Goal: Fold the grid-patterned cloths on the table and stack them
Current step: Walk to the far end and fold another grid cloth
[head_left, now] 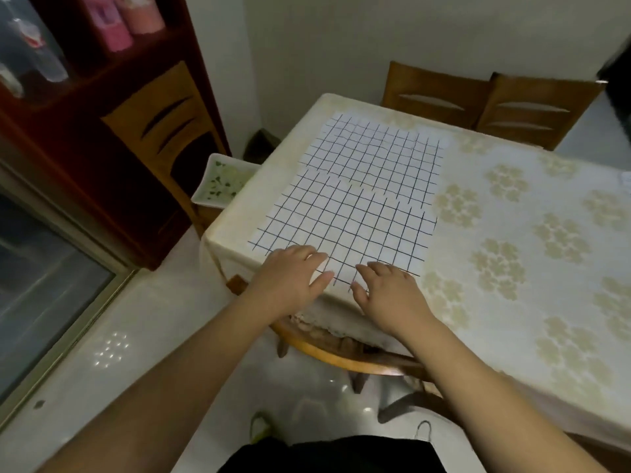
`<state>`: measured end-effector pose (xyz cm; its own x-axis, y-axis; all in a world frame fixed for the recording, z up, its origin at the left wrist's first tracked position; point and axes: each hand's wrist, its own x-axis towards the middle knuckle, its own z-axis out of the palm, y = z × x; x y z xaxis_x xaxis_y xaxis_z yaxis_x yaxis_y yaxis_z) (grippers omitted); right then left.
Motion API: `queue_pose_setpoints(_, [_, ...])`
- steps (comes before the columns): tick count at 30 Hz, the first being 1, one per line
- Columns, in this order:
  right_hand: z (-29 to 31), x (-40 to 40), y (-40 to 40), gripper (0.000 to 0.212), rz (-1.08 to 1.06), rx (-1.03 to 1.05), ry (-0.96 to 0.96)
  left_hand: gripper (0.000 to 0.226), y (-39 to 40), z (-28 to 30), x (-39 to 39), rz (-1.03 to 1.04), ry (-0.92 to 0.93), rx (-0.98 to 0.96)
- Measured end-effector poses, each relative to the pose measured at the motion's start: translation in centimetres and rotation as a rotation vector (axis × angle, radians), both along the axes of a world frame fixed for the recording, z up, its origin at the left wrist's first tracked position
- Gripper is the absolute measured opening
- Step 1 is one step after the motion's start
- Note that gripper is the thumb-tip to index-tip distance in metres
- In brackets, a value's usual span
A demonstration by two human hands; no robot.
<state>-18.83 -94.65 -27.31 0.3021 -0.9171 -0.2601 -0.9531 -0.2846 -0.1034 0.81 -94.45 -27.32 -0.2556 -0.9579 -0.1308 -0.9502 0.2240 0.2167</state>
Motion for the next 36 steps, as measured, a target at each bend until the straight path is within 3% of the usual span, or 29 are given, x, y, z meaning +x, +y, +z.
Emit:
queue_pose_setpoints(10, [-0.6, 5.2, -1.5, 0.053, -0.201, 0.041, 0.001, 0.054, -7.5, 0.0, 5.5, -0.263, 0.001, -0.025])
queue_pose_setpoints(17, [-2.8, 7.0, -6.3, 0.055, -0.272, 0.036, -0.062, 0.055, -14.7, -2.0, 5.3, -0.414, -0.163, -0.069])
queue_pose_setpoints(23, [-4.2, 8.3, -11.0, 0.057, -0.342, 0.062, -0.121, 0.050, -19.9, -3.1, 6.0, -0.487, -0.178, -0.054])
queue_pose_setpoints(36, [-8.7, 11.3, -12.8, 0.062, -0.665, 0.144, -0.146, 0.053, -31.7, -9.7, 5.4, -0.839, -0.251, 0.048])
